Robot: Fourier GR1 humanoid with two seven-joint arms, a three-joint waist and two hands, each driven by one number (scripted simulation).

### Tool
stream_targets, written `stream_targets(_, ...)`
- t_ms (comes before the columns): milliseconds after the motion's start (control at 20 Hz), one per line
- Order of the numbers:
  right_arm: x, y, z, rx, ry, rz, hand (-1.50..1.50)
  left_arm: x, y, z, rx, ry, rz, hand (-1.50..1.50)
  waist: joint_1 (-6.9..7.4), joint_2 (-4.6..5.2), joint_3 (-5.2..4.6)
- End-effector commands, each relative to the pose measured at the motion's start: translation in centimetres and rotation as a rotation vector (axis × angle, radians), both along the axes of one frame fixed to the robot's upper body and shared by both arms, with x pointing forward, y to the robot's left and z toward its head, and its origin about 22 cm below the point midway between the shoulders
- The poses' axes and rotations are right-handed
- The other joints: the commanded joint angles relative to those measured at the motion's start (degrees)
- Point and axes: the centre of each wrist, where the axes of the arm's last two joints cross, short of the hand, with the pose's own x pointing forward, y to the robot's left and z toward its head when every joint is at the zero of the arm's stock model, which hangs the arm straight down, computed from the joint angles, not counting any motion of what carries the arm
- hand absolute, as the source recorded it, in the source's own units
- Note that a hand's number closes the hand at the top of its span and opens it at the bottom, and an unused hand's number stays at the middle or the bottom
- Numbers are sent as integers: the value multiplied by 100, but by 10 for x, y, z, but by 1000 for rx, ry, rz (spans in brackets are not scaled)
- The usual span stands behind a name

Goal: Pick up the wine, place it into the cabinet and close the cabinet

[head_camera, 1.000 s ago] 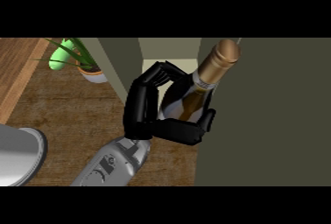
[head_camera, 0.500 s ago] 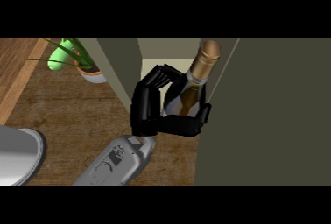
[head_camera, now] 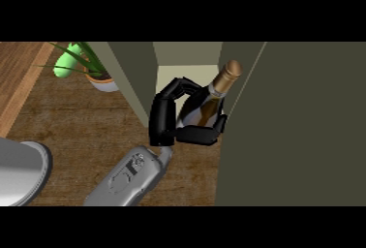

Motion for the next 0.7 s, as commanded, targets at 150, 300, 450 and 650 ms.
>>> stream_targets(150, -10, -17, -1, 48, -45, 39, -150, 7, 5, -25, 38, -47, 54, 150, -25, 10, 3)
stream_targets(300, -17, -7, 6, 39, -22, 66, -150, 20, 14, -27, 25, -35, 89, 150, -24, 8, -1)
stream_targets(450, -16, -1, 13, 31, -28, 39, -150, 37, 17, -14, 12, -13, 74, 150, 8, 2, -1)
stream_targets(650, -17, -3, 19, 37, -22, 51, -150, 45, 33, -15, -10, -16, 88, 150, 27, -3, -1)
